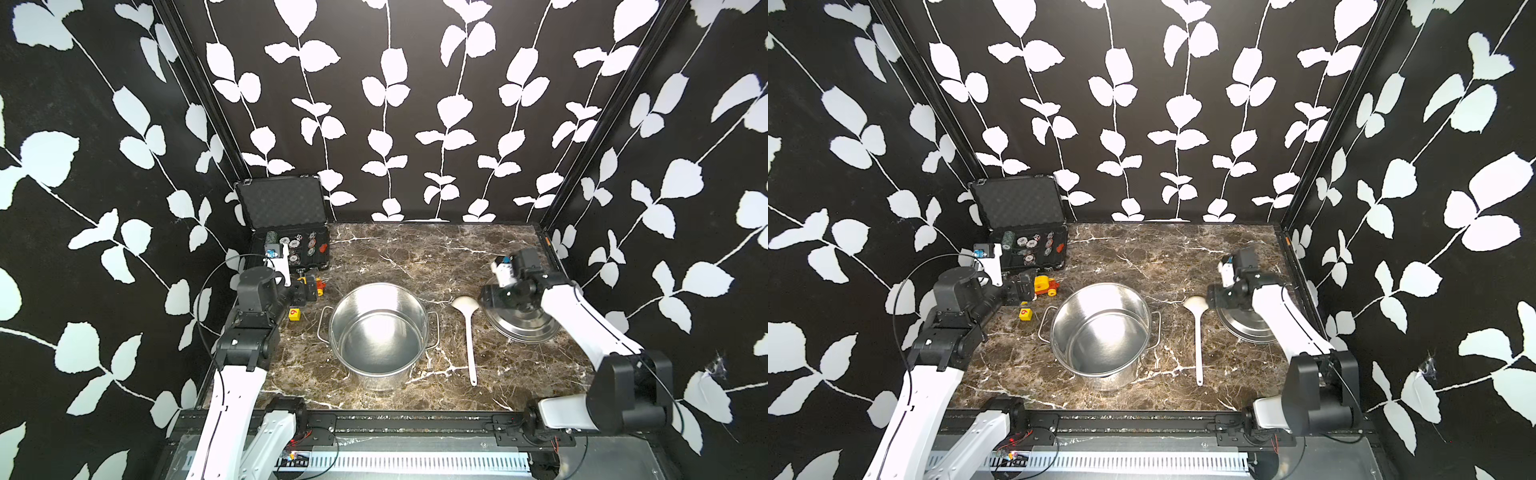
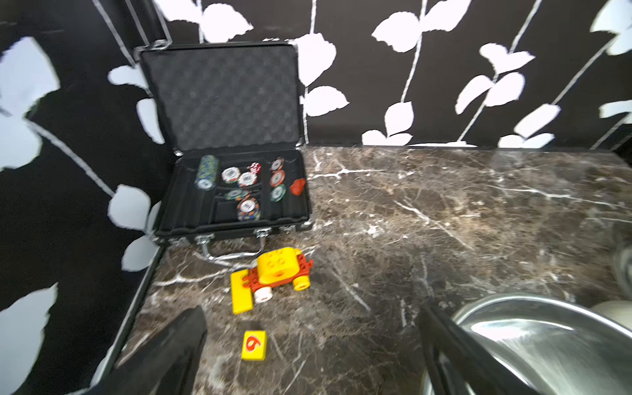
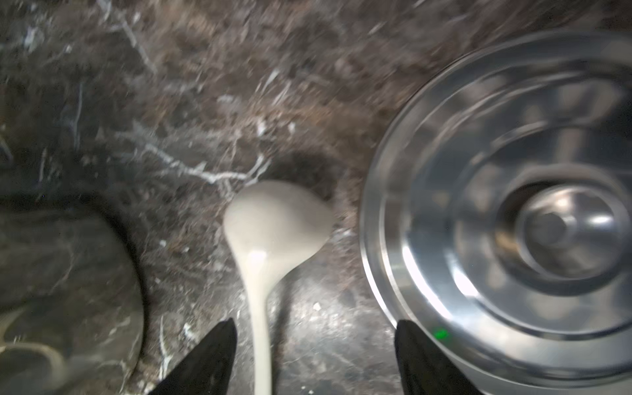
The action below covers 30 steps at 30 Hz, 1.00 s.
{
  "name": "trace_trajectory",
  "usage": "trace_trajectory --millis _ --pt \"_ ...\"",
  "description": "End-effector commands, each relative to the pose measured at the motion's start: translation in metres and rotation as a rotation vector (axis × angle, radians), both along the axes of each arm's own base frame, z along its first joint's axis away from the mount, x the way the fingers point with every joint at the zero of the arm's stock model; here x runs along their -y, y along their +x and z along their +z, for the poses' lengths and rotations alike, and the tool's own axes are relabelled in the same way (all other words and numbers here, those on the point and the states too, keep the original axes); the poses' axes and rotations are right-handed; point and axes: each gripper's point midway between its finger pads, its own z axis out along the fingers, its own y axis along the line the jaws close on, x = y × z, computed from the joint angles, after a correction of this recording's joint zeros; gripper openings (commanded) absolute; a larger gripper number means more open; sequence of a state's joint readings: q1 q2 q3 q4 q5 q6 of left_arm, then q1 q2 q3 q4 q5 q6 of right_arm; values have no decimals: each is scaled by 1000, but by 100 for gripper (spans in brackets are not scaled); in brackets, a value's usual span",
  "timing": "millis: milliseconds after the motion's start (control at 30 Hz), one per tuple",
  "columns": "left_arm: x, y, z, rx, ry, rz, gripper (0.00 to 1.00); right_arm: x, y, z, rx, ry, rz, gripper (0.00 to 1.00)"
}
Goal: Stir the soup with a spoon
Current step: Place the lid at the center of the board, then pick up the spoon from the center of the board.
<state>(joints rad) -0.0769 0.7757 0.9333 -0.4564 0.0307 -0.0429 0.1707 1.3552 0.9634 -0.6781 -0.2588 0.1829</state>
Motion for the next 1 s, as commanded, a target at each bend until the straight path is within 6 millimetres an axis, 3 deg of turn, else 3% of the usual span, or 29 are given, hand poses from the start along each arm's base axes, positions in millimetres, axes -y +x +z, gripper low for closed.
trace_trajectory --millis 0,267,533,733,967 --pt "23 7 18 93 -9 -141 99 -18 -45 -33 -147 75 9 71" --pt "70 3 12 111 -11 -435 99 -58 -62 -62 -167 293 49 56" --pt "139 -38 -11 140 171 -820 99 -64 -55 -83 -161 318 47 39" --pt "148 -40 -9 172 207 -847 98 -62 -52 -89 -134 310 40 25" --pt "180 -65 -12 267 339 -1040 93 -65 -41 -80 -82 325 47 5"
